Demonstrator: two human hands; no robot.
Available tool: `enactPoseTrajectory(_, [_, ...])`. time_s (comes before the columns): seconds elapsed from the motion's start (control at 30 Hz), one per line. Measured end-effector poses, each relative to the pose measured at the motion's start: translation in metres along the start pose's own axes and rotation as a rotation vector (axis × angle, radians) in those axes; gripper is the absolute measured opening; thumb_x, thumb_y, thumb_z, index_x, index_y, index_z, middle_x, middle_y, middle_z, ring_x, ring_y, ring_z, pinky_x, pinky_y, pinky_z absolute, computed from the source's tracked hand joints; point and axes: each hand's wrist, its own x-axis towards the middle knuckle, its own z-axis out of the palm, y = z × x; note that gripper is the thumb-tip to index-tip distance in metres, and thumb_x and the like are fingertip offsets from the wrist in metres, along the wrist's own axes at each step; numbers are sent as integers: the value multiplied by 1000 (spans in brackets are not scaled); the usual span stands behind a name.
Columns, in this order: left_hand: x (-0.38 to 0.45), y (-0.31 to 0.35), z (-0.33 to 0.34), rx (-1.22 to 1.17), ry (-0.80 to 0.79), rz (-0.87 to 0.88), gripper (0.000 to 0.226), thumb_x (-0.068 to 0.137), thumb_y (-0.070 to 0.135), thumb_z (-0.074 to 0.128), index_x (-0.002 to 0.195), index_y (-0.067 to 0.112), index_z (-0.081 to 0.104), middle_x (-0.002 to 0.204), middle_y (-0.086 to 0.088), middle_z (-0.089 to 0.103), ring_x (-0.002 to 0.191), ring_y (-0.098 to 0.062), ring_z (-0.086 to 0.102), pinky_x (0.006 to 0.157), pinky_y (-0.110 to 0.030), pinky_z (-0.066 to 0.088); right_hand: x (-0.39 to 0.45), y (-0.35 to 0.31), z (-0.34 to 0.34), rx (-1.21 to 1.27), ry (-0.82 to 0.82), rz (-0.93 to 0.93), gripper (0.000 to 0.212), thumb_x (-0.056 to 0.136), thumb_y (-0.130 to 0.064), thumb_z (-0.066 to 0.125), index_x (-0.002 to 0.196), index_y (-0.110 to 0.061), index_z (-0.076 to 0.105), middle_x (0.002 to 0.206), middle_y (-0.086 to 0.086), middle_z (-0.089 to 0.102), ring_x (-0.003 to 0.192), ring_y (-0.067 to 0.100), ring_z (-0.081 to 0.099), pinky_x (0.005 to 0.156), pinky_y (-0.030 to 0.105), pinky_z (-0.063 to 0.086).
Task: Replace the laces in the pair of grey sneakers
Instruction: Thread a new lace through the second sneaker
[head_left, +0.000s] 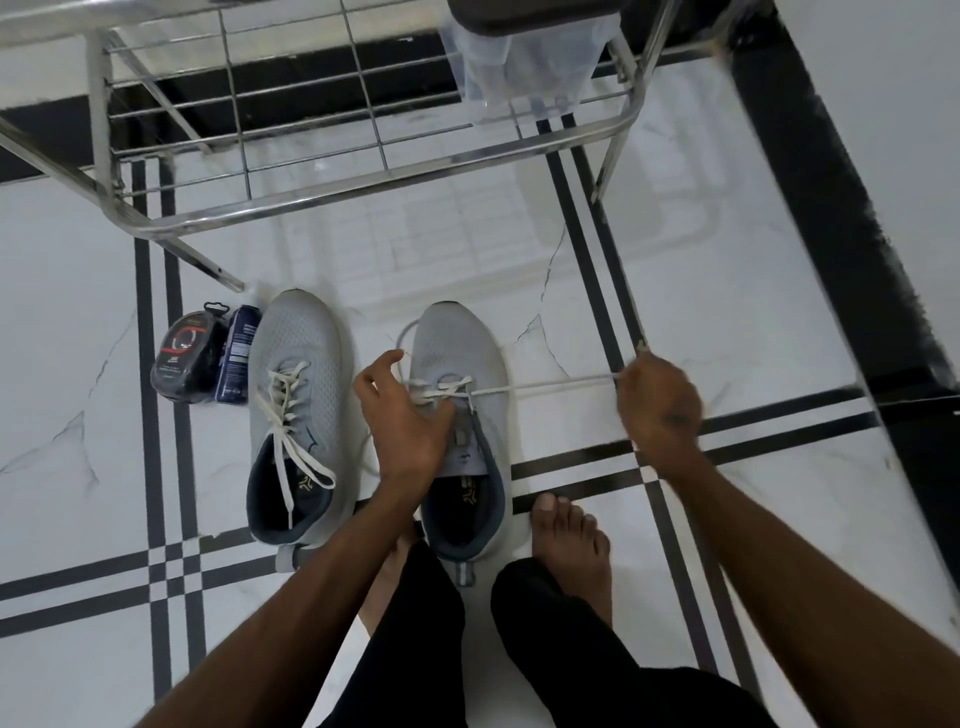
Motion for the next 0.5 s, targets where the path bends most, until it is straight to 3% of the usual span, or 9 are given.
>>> enactPoseTrajectory(0.1, [1,2,0,6,-6,0,78,69,12,82,136,16,42,137,-10,34,114,-29,51,97,-41,49,-1,30,-12,-130,8,84,17,94,-25,59,105,-14,67,98,5,67,93,25,61,85,43,50])
enactPoseTrajectory(0.17, [1,1,2,7,-23,19,78,69,10,81,136,14,42,137,-10,33,113,-31,52,96,-45,50,-12,15,-4,-142,-6,-73,35,90,-21,65,125,-19,61,126,6,60,119,26,53,100,44,44])
enactPoseTrajectory(0.23, [1,3,4,10,-41,40,78,69,9,80,137,14,41,137,-9,33,114,-29,52,96,-42,50,-25,-19,8,22,-62,-325,48,91,-22,65,137,-19,54,139,7,53,131,25,46,111,45,38])
enactPoseTrajectory(0.3, [1,5,5,6,-58,46,78,71,9,80,138,15,40,137,-7,33,113,-26,53,95,-37,51,-36,-57,23,117,-167,-544,43,93,-24,63,135,-17,57,125,9,62,116,27,55,102,45,44])
enactPoseTrajectory(0.37, [1,4,4,11,-51,37,77,71,9,79,138,15,41,135,-7,36,111,-21,53,93,-33,50,-37,-80,32,113,-183,-618,29,96,-25,60,123,-17,64,106,8,64,97,27,58,86,40,45])
enactPoseTrajectory(0.43, [1,3,2,-2,-32,1,76,70,12,79,137,13,43,132,-7,38,108,-22,54,93,-36,50,-26,-75,30,24,-160,-581,10,99,-23,55,102,-21,65,89,0,61,83,22,60,76,34,41])
enactPoseTrajectory(0.5, [3,2,2,-19,-31,-20,76,71,16,81,136,14,43,130,-5,38,106,-25,56,93,-39,51,-12,-53,24,-82,-166,-456,11,99,-19,56,90,-23,60,83,-4,60,74,16,59,73,32,46])
